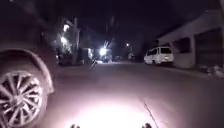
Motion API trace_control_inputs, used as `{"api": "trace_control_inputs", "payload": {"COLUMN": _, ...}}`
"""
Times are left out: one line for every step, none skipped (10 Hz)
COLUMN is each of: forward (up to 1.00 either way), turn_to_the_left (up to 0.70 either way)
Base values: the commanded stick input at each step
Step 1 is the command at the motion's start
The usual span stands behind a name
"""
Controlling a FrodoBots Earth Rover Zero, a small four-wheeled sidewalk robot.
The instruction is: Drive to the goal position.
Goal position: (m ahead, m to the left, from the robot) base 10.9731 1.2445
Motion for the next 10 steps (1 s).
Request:
{"api": "trace_control_inputs", "payload": {"forward": 0.7, "turn_to_the_left": 0.0}}
{"api": "trace_control_inputs", "payload": {"forward": 0.7, "turn_to_the_left": 0.0}}
{"api": "trace_control_inputs", "payload": {"forward": 0.7, "turn_to_the_left": 0.0}}
{"api": "trace_control_inputs", "payload": {"forward": 0.7, "turn_to_the_left": 0.0}}
{"api": "trace_control_inputs", "payload": {"forward": 0.7, "turn_to_the_left": 0.0}}
{"api": "trace_control_inputs", "payload": {"forward": 0.7, "turn_to_the_left": 0.0}}
{"api": "trace_control_inputs", "payload": {"forward": 0.7, "turn_to_the_left": 0.0}}
{"api": "trace_control_inputs", "payload": {"forward": 0.7, "turn_to_the_left": 0.0}}
{"api": "trace_control_inputs", "payload": {"forward": 0.7, "turn_to_the_left": 0.0}}
{"api": "trace_control_inputs", "payload": {"forward": 0.7, "turn_to_the_left": 0.0}}
